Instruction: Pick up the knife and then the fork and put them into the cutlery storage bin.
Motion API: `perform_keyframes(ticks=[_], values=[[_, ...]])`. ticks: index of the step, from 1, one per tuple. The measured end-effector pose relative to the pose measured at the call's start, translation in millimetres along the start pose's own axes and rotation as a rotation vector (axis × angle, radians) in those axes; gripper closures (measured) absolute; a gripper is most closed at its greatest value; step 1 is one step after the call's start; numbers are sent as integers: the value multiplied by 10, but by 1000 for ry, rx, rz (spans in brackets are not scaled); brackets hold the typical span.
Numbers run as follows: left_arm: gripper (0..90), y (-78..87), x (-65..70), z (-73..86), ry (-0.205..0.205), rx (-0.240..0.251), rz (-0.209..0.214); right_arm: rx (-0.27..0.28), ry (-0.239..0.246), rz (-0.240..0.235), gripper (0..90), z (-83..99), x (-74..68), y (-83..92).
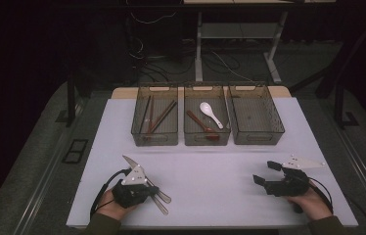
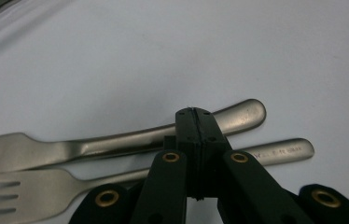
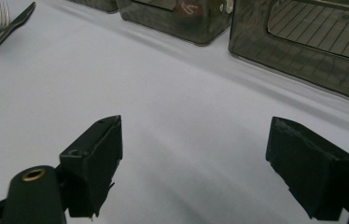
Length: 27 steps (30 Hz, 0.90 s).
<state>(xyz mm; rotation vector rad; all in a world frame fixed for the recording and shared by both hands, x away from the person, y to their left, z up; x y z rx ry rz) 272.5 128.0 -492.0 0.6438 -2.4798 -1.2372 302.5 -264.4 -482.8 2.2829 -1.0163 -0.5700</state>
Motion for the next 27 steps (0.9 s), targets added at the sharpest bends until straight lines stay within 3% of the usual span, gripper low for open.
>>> perform_keyframes(ticks=[15, 27], values=[[891, -181, -135, -235, -36, 17, -27, -4, 0, -3, 180, 5, -2, -13], [891, -327, -354, -451, -38, 26, -72, -8, 1, -6, 180, 10, -10, -18]])
Point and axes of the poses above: each handheld gripper's, and its own axes: y roughly backward along the jaws, z roughly out of its underside, x roughly to its right, the point moved 7 cm from there along -y, roughly forward along the jaws, and after that the axes turned 8 degrees about -x, right-handed, at the moved point
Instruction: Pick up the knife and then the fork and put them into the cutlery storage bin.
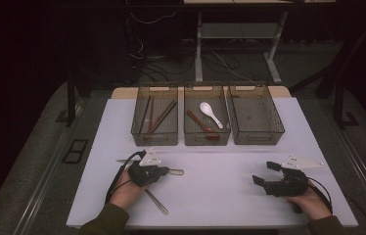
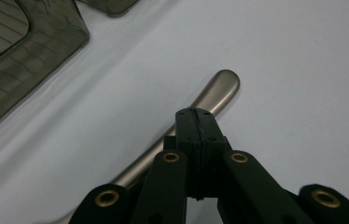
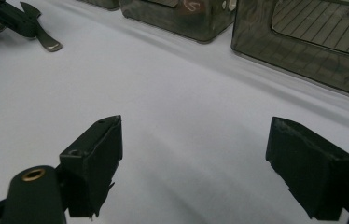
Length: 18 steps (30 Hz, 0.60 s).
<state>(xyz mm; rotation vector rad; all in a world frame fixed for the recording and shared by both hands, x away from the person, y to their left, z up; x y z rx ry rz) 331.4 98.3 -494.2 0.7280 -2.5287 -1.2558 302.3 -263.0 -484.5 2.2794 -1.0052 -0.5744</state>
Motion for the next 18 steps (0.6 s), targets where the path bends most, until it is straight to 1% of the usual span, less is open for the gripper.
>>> perform_keyframes(ticks=[1, 3, 6, 7, 9, 11, 13, 15, 17, 18], values=[[890, 7, -2, -2, 0, 1, -2, 3, 0, 0, 180, -1, 1, 0], [890, 63, 17, -6, 11, 20, 7, 3, 2, 0, 180, 2, 1, 4], [890, 233, 88, 24, 26, 60, 25, 1, -1, 2, 180, 10, 6, 15], [890, 264, 118, 49, 31, 63, 29, 2, -2, 4, 180, 13, 9, 18], [890, 337, 175, 143, 14, 44, 27, 1, 2, 5, 180, 18, 10, 19], [890, 419, 247, 217, 3, 35, 31, -1, -1, 4, 180, 20, 7, 18], [890, 475, 346, 291, 15, 33, 46, -3, -3, 3, 180, 22, 2, 13], [890, 501, 423, 387, 7, 4, 64, -5, 4, 2, 181, 24, -4, 7], [890, 503, 477, 451, 8, -19, 77, -6, 3, 1, 180, 22, -14, 4], [890, 498, 497, 465, 17, -18, 85, -7, 2, 1, 180, 20, -17, 2]])
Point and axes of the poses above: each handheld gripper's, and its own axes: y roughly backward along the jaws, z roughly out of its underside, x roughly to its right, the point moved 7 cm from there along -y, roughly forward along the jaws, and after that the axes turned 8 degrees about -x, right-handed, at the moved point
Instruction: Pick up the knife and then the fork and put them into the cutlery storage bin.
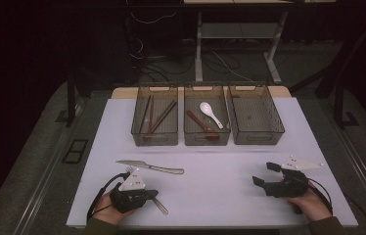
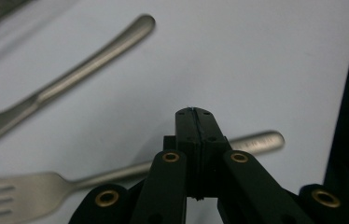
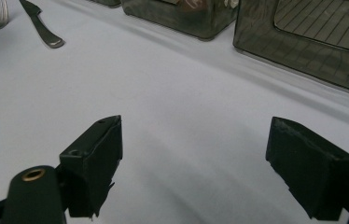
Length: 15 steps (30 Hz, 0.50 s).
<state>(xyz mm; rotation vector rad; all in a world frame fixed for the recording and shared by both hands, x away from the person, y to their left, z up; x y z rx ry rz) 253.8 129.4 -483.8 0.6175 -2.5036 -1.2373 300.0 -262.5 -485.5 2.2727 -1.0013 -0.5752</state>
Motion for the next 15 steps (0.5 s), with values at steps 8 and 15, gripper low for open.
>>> perform_keyframes(ticks=[8, 15], values=[[891, -40, 81, 59, -1, -23, 79, -1, 0, 0, 181, -3, -6, -4], [891, -98, 125, 41, -25, -34, 92, 0, 4, -1, 180, -4, -8, -1]])
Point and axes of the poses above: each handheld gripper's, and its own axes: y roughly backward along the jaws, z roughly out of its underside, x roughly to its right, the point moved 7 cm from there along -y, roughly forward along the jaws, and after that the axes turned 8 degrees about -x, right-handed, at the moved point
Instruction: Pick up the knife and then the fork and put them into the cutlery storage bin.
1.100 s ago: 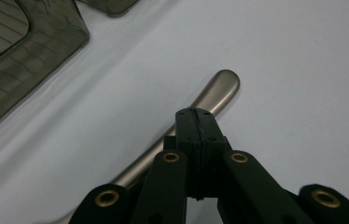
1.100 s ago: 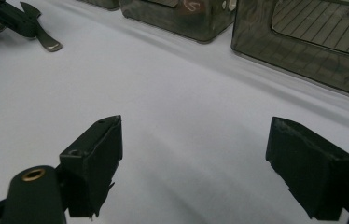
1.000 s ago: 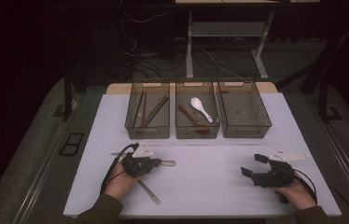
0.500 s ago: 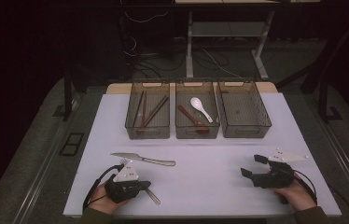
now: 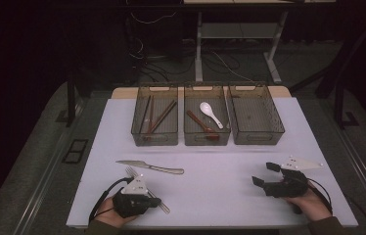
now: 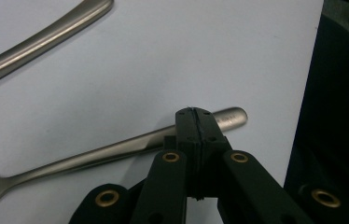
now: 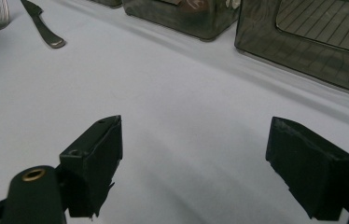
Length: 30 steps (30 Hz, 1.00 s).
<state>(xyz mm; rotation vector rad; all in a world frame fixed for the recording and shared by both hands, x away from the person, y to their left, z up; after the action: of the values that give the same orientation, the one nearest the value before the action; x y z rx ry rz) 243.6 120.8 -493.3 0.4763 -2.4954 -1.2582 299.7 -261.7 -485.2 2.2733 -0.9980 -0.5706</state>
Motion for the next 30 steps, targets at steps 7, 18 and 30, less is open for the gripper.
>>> perform_keyframes(ticks=[7, 18, 30], values=[[890, -153, -24, -183, -42, 10, -18, -8, 5, 1, 180, -1, -7, -24], [891, -359, -244, -510, -59, 19, -52, -16, 9, 0, 180, 9, -11, -36], [889, -343, -354, -670, -49, 54, -42, -20, 26, -3, 181, 15, -18, -48]])
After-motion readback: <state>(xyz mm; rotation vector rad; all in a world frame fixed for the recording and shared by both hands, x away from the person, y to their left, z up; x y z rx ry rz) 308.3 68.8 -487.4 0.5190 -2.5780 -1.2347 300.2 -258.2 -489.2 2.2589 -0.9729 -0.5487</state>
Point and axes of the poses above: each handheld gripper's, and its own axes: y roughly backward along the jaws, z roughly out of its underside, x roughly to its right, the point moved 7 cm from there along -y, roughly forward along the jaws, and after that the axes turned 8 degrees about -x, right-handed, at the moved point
